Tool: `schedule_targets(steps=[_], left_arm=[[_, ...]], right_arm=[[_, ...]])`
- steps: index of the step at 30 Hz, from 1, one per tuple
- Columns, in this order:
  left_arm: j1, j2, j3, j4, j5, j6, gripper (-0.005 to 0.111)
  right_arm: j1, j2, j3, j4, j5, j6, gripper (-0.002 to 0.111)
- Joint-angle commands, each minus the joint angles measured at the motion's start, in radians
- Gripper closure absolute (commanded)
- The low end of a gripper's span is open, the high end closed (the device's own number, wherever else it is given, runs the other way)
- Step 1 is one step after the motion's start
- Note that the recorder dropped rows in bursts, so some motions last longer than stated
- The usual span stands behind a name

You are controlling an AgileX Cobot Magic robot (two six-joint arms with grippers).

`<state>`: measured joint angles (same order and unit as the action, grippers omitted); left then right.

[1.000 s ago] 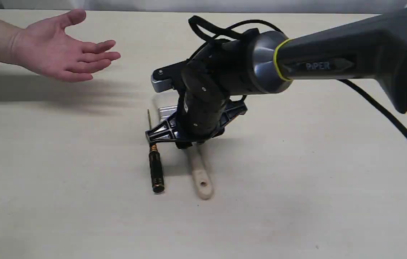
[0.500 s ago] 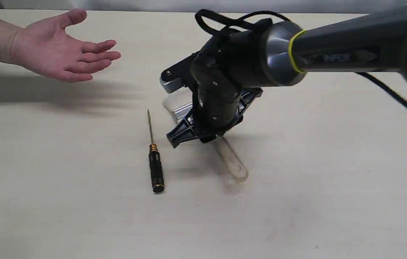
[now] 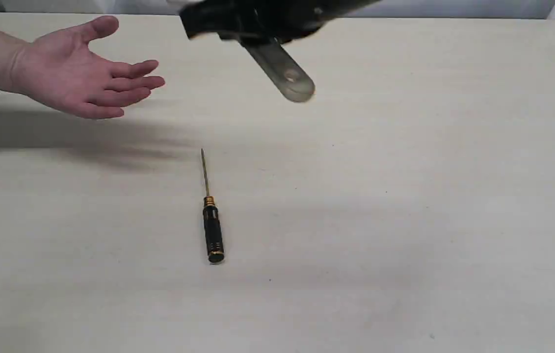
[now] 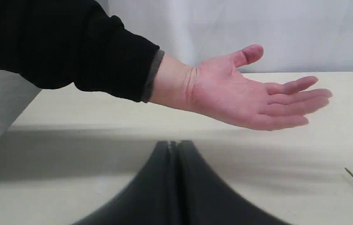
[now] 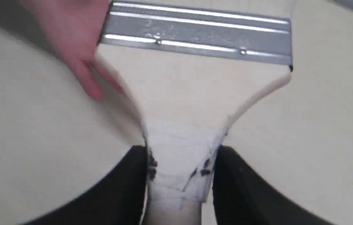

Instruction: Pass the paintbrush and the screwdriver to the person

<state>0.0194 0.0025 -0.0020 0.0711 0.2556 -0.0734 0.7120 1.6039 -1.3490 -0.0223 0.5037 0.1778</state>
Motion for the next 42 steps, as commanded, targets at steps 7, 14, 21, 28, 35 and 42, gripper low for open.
schedule_targets(steps=[7, 14, 21, 28, 35, 42], left_arm=[[-0.008, -0.002, 0.002, -0.002, -0.006, -0.002, 0.107], [-0.008, -0.002, 0.002, -0.002, -0.006, -0.002, 0.107], [-0.008, -0.002, 0.002, -0.002, -0.006, -0.002, 0.107], [-0.008, -0.002, 0.002, -0.002, -0.006, -0.002, 0.107], [-0.008, -0.002, 0.002, -0.005, -0.005, -0.002, 0.107], [-0.008, -0.002, 0.002, -0.005, -0.005, -0.002, 0.107]], right_arm=[[0.119, 0.125, -0.005, 0.182, -0.490, -0.274, 0.104], [0.139, 0.365, -0.130, 0.183, -0.428, -0.270, 0.076], [0.139, 0.419, -0.174, 0.206, -0.328, -0.268, 0.054], [0.139, 0.246, -0.174, 0.193, -0.185, -0.271, 0.054], [0.137, 0.045, -0.174, 0.095, 0.015, -0.116, 0.054], [0.137, 0.020, -0.174, -0.197, 0.432, 0.152, 0.054]])
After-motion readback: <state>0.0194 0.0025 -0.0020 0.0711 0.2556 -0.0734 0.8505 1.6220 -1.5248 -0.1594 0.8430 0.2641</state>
